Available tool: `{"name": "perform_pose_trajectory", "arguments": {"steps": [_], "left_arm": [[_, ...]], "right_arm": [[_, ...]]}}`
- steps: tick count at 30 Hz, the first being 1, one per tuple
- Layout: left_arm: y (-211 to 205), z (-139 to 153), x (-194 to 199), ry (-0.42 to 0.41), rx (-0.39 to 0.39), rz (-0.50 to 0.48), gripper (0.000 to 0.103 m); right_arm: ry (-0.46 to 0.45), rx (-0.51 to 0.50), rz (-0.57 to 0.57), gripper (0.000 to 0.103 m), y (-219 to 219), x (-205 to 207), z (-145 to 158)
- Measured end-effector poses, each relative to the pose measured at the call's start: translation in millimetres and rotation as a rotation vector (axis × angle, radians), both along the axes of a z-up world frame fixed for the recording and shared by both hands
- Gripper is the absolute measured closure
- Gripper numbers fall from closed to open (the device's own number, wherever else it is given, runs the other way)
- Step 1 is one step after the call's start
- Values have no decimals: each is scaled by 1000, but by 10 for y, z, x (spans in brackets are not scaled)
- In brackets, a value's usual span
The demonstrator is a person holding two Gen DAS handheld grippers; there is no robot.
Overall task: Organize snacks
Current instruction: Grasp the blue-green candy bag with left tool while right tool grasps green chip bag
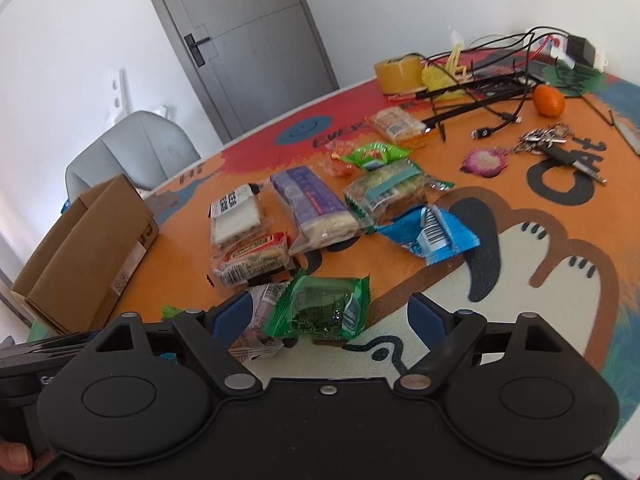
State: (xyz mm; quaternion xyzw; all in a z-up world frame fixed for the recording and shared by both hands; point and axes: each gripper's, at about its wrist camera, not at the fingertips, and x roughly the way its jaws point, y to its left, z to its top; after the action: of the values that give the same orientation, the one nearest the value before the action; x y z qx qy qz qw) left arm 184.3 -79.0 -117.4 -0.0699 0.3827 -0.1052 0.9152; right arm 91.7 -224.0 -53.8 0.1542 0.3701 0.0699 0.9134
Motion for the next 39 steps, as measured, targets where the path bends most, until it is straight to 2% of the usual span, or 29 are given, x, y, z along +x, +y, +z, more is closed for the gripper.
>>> {"name": "perform_pose_trajectory", "arguments": {"steps": [4, 9, 11, 12, 13, 14, 18, 25, 31, 39], "left_arm": [[-29, -52, 78, 26, 15, -17, 46], [-40, -72, 92, 6, 59, -19, 53], [-41, -80, 84, -5, 75, -18, 60], [-33, -82, 79, -7, 74, -16, 60], [-18, -83, 74, -10, 67, -16, 61], [2, -82, 71, -11, 60, -14, 67], [98, -33, 27, -28, 27, 6, 75], [177, 220, -112, -107, 15, 7, 76], [230, 423, -198, -161, 20, 13, 76], [400, 656, -250, -213, 17, 60, 76]], "right_arm": [[7, -15, -4, 21, 18, 44, -44], [8, -46, -5, 28, 54, 60, -83], [-1, -65, 9, 47, 88, 53, -79], [-3, -74, 15, 50, 99, 58, -80], [-7, -87, 15, 61, 111, 54, -80], [-9, -94, 18, 64, 116, 60, -82], [-28, -43, 35, 66, 77, 21, -51], [-123, -28, 47, 67, 130, -87, 160], [-147, -2, 66, 67, 194, -77, 258], [-184, 5, 153, 67, 427, 30, 398]]}}
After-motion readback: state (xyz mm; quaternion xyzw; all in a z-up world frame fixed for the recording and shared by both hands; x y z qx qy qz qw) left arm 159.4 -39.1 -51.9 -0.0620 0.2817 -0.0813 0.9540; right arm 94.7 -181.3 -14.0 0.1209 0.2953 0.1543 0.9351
